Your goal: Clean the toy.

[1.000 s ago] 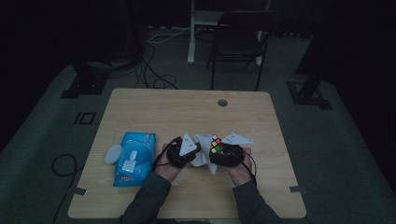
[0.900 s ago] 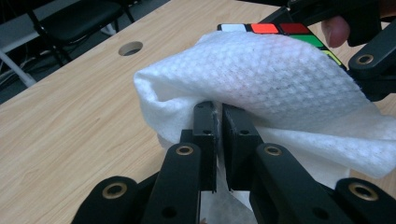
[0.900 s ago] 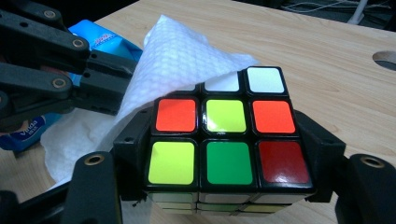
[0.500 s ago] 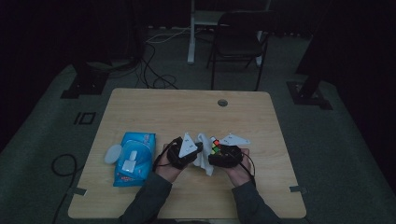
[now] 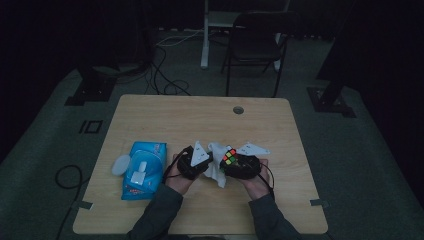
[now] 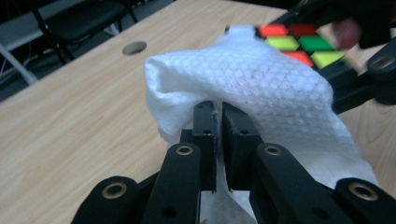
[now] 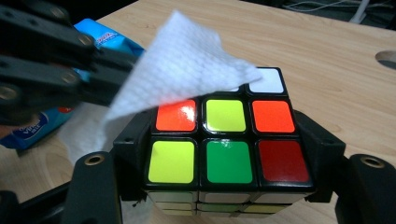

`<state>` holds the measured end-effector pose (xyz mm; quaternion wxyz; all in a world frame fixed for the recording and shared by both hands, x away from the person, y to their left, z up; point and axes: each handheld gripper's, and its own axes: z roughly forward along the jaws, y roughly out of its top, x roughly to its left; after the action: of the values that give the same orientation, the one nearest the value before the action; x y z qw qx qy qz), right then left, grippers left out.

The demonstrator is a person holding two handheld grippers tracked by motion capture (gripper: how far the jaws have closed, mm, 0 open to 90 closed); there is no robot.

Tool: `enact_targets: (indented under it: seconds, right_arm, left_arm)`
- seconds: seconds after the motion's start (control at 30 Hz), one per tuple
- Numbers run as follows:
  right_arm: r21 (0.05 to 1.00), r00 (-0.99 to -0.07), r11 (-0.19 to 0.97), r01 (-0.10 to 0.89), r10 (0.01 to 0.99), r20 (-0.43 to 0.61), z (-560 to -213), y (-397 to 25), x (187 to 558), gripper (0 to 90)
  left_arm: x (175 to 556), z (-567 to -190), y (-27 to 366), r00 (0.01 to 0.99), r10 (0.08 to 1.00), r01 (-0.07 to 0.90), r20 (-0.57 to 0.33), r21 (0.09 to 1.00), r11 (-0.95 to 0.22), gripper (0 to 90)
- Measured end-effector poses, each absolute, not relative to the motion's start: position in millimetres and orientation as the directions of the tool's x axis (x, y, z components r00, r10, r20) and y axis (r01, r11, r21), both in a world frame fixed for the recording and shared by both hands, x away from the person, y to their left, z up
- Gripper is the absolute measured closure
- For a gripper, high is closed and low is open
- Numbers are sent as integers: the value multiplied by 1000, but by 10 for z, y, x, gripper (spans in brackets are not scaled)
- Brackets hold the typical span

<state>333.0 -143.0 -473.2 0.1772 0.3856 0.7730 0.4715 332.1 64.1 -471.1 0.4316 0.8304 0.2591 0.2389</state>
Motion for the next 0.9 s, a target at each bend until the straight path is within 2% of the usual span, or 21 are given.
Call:
enact_targets:
  seconds: [0.57, 0.9]
  right_arm:
    - [863, -580, 200, 463, 805, 125, -4738, -1483, 3380, 338]
    - [864, -547, 148, 481, 821, 164, -4742, -1520, 3401, 338]
  left_arm:
    - [3159, -4868, 405, 793, 592, 222, 140, 839, -496, 856]
    - [3051, -4886, 297, 815, 560, 181, 149, 852, -491, 861]
